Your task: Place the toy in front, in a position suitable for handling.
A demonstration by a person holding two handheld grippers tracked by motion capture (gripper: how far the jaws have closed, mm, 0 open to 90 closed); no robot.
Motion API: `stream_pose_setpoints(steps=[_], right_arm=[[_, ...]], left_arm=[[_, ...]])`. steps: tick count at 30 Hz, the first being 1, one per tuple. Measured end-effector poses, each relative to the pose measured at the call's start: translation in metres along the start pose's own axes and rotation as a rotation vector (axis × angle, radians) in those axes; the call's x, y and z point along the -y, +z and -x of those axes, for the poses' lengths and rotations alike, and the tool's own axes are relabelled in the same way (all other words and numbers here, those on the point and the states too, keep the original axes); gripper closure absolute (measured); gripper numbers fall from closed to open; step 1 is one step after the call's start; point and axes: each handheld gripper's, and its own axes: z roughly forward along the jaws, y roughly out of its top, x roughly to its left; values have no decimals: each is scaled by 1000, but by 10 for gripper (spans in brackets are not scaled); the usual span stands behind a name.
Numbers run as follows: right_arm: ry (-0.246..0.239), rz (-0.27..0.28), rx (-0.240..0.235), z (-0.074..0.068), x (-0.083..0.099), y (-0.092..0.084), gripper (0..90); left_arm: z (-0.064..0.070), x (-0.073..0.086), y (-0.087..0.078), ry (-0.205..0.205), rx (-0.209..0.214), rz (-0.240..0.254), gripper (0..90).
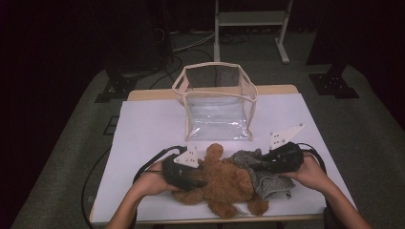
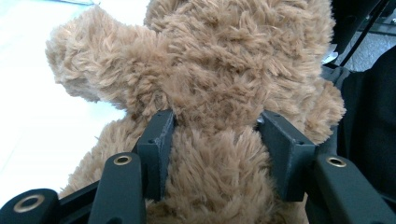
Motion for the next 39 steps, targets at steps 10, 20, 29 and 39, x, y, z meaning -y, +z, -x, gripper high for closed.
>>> stream_pose_setpoints(steps=[10,20,29,39], right_arm=[[-75,10,-35,-7,-27,15,791],[-123,-12,-99,-6,-60,56,790],[25,16,-32,17,-7,19,791],[23,61,-44,2,7,9,790]], left_arm=[[2,-12,5,37,45,-37,466],[11,-2,6,36,54,-21,486],[8,-2,5,34,41,-18,486],[-1,0,-5,1,19,-24,480]])
